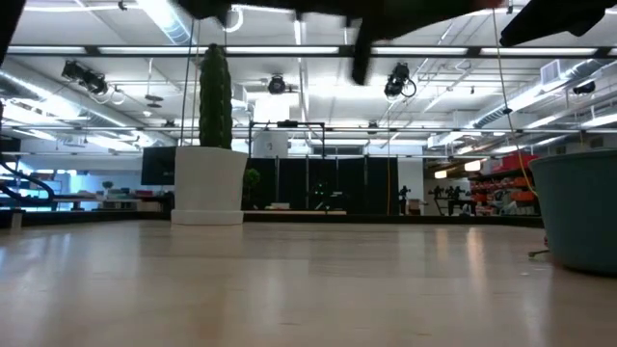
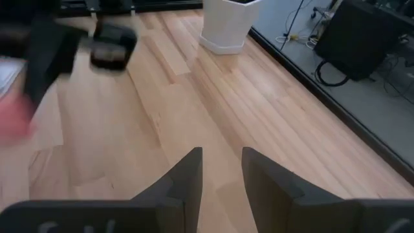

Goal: Pick and placing Produce into tupperware
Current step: Put the peach into the bin, then adjust the bin to the left

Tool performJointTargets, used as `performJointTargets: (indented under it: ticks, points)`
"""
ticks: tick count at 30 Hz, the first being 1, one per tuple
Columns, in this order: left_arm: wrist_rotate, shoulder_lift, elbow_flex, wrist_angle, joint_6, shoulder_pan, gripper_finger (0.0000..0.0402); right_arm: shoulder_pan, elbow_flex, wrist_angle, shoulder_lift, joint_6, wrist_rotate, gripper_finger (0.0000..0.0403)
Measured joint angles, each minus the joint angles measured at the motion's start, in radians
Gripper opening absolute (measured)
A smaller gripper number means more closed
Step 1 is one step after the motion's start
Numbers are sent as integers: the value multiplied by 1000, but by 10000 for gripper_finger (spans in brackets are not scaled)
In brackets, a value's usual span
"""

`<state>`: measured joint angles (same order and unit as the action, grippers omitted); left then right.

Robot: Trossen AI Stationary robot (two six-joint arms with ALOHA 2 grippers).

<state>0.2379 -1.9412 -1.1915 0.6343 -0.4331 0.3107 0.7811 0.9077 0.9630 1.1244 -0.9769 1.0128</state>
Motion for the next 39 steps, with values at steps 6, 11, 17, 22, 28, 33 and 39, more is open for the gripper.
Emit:
performJointTargets:
  ticks: [6,11,17,22,28,33,39]
  points:
    - [-110,-216,-372,-233,53,1,60,0,0,-2,0,-1,-2,116]
    - [-112,-367,-635,-521,94,1,63,0,0,0,0,-1,-38,116]
    - [-112,-473,-785,-665,137,0,74,0,0,1,0,-1,-45,116]
    - [-89,-480,-793,-743,184,1,106,0,0,1,0,0,-56,116]
    - [-74,-480,-793,-750,183,1,154,0,0,1,0,0,-136,116]
    - [-74,-480,-793,-754,184,-1,181,2,0,1,0,-37,-259,110]
    - [-65,-449,-792,-764,163,-15,176,117,0,-8,0,-200,-376,37]
